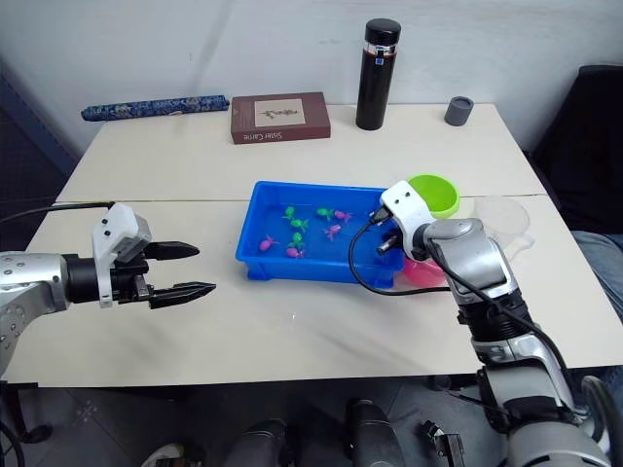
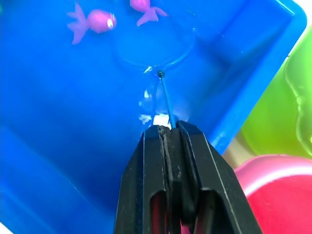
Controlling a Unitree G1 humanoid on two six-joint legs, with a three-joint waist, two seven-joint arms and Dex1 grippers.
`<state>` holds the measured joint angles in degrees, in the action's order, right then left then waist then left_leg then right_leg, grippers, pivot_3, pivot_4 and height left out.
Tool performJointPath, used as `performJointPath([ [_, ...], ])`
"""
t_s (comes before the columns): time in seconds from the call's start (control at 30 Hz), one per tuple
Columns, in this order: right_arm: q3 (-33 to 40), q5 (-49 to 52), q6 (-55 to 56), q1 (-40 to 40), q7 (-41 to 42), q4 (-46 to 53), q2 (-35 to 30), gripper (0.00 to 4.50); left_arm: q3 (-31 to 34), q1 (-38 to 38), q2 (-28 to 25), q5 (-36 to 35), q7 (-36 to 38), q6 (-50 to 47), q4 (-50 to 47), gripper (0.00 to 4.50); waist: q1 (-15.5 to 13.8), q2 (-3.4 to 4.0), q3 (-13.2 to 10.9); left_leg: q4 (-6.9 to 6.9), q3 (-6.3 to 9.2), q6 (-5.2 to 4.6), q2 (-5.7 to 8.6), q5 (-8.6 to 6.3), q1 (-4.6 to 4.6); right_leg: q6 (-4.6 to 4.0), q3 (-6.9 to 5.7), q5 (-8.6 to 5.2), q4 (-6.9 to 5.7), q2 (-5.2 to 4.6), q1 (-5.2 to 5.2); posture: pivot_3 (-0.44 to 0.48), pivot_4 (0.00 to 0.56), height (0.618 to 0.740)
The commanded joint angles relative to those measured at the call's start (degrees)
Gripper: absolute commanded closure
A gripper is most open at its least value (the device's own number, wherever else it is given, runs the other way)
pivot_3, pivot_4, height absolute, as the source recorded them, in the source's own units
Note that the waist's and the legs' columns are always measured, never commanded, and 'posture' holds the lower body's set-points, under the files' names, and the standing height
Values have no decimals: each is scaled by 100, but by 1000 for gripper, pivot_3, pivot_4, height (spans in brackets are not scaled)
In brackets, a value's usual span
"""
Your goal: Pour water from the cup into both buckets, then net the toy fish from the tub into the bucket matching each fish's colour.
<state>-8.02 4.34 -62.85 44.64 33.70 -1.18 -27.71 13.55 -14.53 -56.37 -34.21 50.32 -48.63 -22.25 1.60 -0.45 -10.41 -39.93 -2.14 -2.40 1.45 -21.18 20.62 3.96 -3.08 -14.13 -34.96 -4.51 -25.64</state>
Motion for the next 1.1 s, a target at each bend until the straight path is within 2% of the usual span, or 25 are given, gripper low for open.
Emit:
performJointPath([
  [0.03,545,210,115,127,-292,34,251,4500,121,-80,-48,-39,-13,66,-119,67,-1,0,0,0,0,0,0,0,0,0,0,0,0,0,0,0,150,740],
  [0.27,696,433,234,-10,-340,112,314,4500,105,-92,-32,-34,-19,90,-101,67,-1,0,0,0,0,0,0,0,0,0,0,0,0,0,0,0,150,740],
  [0.67,675,818,279,-493,96,871,-356,4500,-31,-213,-15,4,31,211,30,67,-7,1,-1,1,1,0,0,0,1,0,1,0,1,0,0,0,150,740],
  [0.9,660,1082,240,-842,516,1400,-982,4500,-147,-334,2,37,82,295,145,67,-18,1,-1,2,1,-1,0,0,1,0,1,0,2,-1,0,0,150,740],
  [1.1,145,658,1073,-1096,765,1539,-1742,4500,-337,-481,98,89,93,410,270,67,-24,1,-1,1,0,-2,0,-1,1,0,2,0,6,-2,1,0,150,740],
])
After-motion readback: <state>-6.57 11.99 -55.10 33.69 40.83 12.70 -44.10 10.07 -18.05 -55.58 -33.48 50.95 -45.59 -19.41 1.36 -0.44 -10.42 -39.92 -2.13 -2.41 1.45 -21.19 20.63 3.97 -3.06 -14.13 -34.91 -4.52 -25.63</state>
